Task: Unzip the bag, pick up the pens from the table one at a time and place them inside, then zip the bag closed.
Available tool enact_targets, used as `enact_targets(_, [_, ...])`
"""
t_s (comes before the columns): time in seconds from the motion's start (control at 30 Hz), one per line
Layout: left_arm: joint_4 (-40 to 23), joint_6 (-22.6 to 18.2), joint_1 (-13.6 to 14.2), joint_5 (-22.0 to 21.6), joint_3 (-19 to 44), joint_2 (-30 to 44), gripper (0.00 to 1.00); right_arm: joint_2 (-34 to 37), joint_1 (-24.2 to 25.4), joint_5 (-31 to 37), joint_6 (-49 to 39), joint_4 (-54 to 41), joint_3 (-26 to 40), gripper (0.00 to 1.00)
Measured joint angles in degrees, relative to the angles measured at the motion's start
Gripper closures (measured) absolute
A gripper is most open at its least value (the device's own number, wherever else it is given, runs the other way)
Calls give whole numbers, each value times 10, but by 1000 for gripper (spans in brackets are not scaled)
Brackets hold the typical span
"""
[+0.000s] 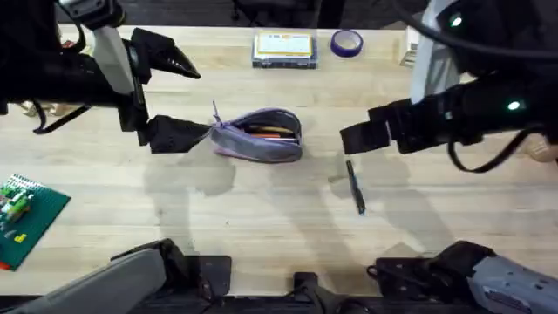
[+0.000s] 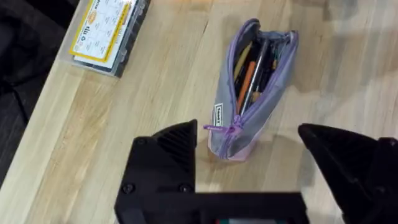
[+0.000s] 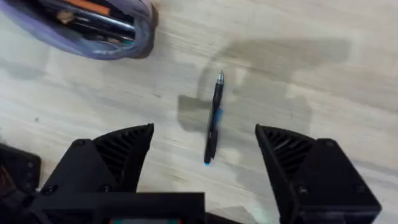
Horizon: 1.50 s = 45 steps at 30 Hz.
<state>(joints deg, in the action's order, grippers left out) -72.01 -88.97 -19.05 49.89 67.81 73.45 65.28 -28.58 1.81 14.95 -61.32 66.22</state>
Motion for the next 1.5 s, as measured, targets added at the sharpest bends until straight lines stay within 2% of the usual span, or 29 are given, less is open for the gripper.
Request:
enact_targets(0.2, [0,0,0,0,0,0,8,0,0,4,37,63,-73,3])
enact_targets(0.23, [0,0,0,0,0,0,8,1,0,6,46,95,-104,3])
enact_targets(0.57, [0,0,0,0,0,0,8,26,0,8,58,183,-177,3])
enact_targets(1.33, [0,0,0,0,0,0,7,192,0,13,59,246,-181,5])
enact_targets(1.43, [0,0,0,0,0,0,7,196,0,19,61,247,-179,45])
enact_targets(1.5, [0,0,0,0,0,0,8,199,0,26,61,246,-178,140])
